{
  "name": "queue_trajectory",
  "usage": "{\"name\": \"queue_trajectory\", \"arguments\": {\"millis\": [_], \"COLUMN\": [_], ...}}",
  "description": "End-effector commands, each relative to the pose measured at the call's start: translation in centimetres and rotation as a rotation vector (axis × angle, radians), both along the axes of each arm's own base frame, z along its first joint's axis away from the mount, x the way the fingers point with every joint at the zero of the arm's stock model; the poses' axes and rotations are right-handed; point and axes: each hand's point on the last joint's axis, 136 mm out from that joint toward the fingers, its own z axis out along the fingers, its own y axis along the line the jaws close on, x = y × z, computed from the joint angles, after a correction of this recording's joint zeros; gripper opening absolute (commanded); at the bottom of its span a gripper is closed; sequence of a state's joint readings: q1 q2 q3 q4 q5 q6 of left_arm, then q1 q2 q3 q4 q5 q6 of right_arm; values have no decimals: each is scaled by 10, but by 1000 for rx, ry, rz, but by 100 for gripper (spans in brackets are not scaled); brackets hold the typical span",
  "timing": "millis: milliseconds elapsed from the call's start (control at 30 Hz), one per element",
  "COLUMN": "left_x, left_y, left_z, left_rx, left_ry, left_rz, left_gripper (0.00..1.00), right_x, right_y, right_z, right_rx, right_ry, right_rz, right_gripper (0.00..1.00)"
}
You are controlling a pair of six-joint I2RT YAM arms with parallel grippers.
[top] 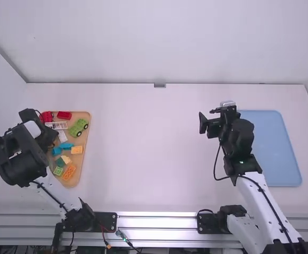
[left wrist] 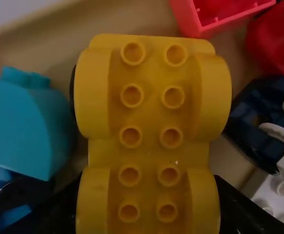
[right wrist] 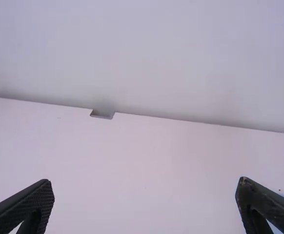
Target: Assemble lego blocks to make yellow taxi
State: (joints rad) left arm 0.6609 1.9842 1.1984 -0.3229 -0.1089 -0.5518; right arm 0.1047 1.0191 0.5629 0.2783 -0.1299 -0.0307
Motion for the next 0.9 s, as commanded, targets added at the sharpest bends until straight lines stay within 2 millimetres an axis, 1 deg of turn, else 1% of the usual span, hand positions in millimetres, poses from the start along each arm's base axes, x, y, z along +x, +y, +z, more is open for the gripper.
{"name": "queue_trajectory", "arguments": {"millis": [0, 133, 200, 267, 333, 400, 500, 533, 600, 733, 867], "left_x": [-9, -7, -8, -8, -9, -8, -7, -7, -6, -6, -4], "left_y": [-2, -3, -3, -4, -3, -4, -2, -1, -2, -3, -13], "left_z": [-11, -11, -11, -10, -5, 1, 15, 17, 32, 49, 69], "left_rx": [-8, -4, -2, -3, -1, 4, 8, 8, 10, 22, 39], "left_ry": [41, 42, 46, 48, 44, 39, 33, 34, 31, 24, 16], "left_rz": [-3, -29, -31, -31, -27, -31, -29, -28, -30, -45, -98], "left_gripper": [61, 62, 64, 64, 63, 58, 54, 54, 49, 47, 47], "right_x": [3, 3, 3, 3, 3, 3, 3, 3, 3, 3, 3], "right_y": [1, 1, 2, 1, 2, 1, 1, 1, 1, 1, 1], "right_z": [18, 18, 18, 18, 18, 18, 18, 18, 18, 18, 18], "right_rx": [3, 3, 3, 3, 3, 3, 3, 3, 3, 3, 3], "right_ry": [-41, -40, -41, -41, -40, -40, -40, -40, -39, -40, -40], "right_rz": [4, 4, 6, 5, 6, 4, 4, 4, 5, 5, 5], "right_gripper": [99, 99, 99, 99, 99, 99, 99, 99, 99, 99, 99]}}
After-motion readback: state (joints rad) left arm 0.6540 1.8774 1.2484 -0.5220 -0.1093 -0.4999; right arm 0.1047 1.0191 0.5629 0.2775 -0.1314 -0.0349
